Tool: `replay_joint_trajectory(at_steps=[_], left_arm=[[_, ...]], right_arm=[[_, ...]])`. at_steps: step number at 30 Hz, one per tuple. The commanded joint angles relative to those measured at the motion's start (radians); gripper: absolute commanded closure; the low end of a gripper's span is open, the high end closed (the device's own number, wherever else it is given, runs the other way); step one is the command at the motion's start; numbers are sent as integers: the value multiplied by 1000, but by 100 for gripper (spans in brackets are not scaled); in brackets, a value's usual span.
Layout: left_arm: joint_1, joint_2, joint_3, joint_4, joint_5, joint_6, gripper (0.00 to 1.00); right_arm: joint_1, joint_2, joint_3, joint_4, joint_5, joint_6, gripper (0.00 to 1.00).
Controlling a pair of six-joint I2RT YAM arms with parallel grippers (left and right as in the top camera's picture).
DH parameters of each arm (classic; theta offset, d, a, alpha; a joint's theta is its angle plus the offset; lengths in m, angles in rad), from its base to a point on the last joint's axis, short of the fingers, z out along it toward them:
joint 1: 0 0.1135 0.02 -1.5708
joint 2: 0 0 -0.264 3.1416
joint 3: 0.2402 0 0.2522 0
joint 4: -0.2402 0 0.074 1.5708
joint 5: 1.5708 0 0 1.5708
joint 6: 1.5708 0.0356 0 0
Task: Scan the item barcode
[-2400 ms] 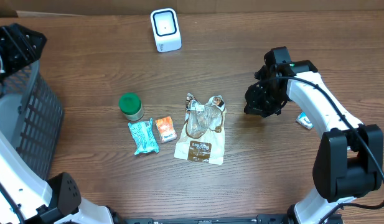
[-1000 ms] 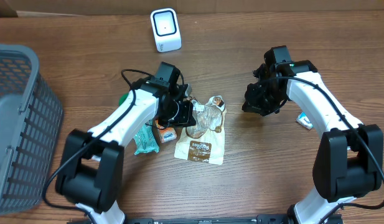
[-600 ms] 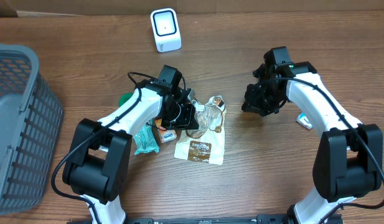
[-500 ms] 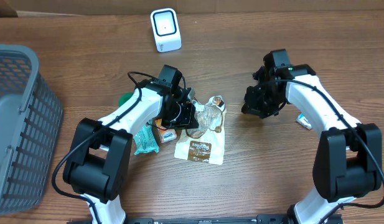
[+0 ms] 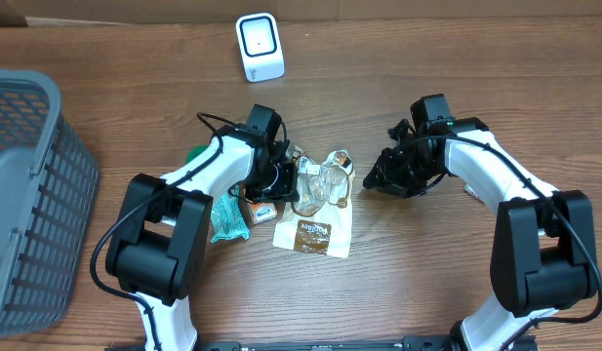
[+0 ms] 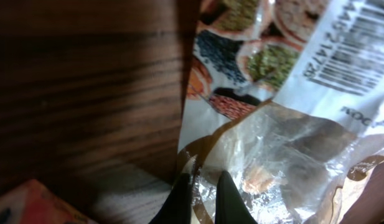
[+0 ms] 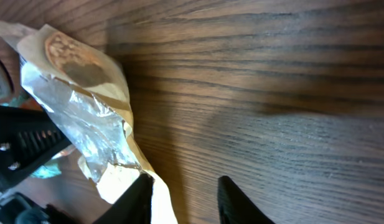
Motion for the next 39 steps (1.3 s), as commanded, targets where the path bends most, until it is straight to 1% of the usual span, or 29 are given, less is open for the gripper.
replay_joint_trajectory(at_steps=[1,9,12,16,18,20,23,24,29,35,39], left_arm=[[5,43,-9,16,-11,3,96],[5,95,-9,20,7,11,96],[7,100,-9,11,6,23,96],[7,100,-9,-1,6,28,96],[7,100,-9,-1,6,29,96],[7,100,-9,-2,6,29,96],[7,100,-9,-11,7,36,96],[7,100,-9,-15,7,36,96],[7,100,-9,-20,6,40,96],[7,100,-9,-27,6,48,96],[7,100,-9,-27,6,47,96]], right_arm=[[4,5,-6,3,-28,0,65],[5,5,-37,27,-73,0,64],[5,5,-110,103,-132,6,64],[4,5,-226,234,-139,114,64],[3,5,-248,263,-164,129,64],[3,5,-250,276,-174,135,64],[18,11,-250,315,-176,195,62],[29,22,-250,340,-189,216,60],[84,83,-250,444,-264,288,60],[116,95,-249,565,-343,293,60],[161,95,-249,655,-355,318,61]])
